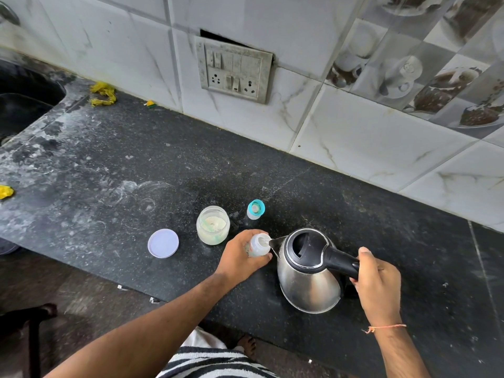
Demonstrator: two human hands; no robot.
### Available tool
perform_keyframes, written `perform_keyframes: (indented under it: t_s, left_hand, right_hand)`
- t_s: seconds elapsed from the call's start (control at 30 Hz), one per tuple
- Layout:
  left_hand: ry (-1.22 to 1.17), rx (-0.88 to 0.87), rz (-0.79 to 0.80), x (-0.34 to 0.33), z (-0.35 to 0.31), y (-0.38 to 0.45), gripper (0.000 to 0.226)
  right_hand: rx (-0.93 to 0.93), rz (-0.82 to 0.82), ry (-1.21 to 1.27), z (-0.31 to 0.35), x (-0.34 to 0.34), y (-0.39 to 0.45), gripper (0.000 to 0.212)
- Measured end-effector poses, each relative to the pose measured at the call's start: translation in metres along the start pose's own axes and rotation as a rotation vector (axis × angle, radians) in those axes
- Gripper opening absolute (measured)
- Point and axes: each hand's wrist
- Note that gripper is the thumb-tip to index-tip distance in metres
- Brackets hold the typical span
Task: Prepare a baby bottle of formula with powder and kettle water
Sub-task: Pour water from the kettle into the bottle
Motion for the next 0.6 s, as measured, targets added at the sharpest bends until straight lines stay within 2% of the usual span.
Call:
perform_keyframes:
  t_s: [0.6]
  left_hand:
    - [-0.021, -0.003, -0.019, -0.0013, 0.0012, -0.0016, 0.051]
  right_hand:
    - [0.003, -0.012, -0.006, 0.001, -0.0006, -0.0007, 0.059]
Point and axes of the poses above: each hand's wrist, its own y-axis towards the middle knuckle, its own x-axis out of the back of the hand, z = x × y, and after that the axes turned 10 degrees about -x, right-handed
